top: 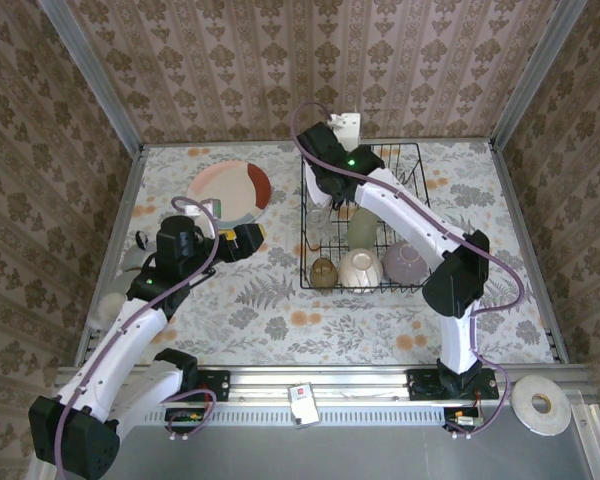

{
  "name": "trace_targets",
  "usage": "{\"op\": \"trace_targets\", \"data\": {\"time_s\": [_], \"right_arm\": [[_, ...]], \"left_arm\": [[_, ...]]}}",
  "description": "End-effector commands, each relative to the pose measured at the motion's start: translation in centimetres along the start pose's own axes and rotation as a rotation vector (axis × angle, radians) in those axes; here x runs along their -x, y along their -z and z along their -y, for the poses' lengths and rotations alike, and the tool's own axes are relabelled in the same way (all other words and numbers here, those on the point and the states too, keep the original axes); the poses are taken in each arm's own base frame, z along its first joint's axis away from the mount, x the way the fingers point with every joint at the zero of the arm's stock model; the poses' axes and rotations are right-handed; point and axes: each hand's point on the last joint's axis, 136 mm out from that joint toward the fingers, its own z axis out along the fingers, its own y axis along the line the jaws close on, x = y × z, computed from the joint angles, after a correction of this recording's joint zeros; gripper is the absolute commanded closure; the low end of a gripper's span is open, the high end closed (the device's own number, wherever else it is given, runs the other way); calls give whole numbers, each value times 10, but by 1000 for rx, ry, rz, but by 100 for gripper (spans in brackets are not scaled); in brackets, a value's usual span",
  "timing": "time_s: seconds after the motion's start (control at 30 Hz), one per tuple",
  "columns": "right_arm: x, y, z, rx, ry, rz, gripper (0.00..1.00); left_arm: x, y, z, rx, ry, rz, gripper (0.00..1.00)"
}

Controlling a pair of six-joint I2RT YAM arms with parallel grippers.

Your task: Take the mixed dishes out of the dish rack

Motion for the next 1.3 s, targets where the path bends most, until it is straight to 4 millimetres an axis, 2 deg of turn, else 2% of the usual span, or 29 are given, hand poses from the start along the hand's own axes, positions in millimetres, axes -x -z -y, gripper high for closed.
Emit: {"op": "trace_targets", "data": {"time_s": [0.0, 0.2, 0.5, 0.6, 0.77, 0.93, 1.0, 1.07, 1.27], "right_arm": [[41, 30, 21, 14, -138, 110, 100], [50, 40, 35, 9, -156, 140, 100], [65, 71, 64, 100, -196, 200, 100], [58, 79, 76, 179, -190, 190, 100], [49, 98, 111, 349, -258, 163, 100], [30, 109, 135, 614, -418, 82, 100], [18, 112, 139, 699, -474, 34, 100], [16, 116, 140, 793, -538, 19, 100], [-2, 120, 135, 1019, -656, -73, 100]], "left_arm": [[6, 0, 0, -2, 8, 23, 0], [7, 0, -2, 7, 7, 29, 0], [17, -1, 6, -14, -17, 33, 0], [22, -3, 13, -33, -36, 26, 0], [32, -11, 26, -119, -43, 13, 0], [41, -23, 46, -258, -31, -33, 0], [43, -25, 56, -335, -24, -58, 0], [47, -28, 66, -406, -18, -71, 0], [59, -41, 88, -558, 18, -126, 5]]}}
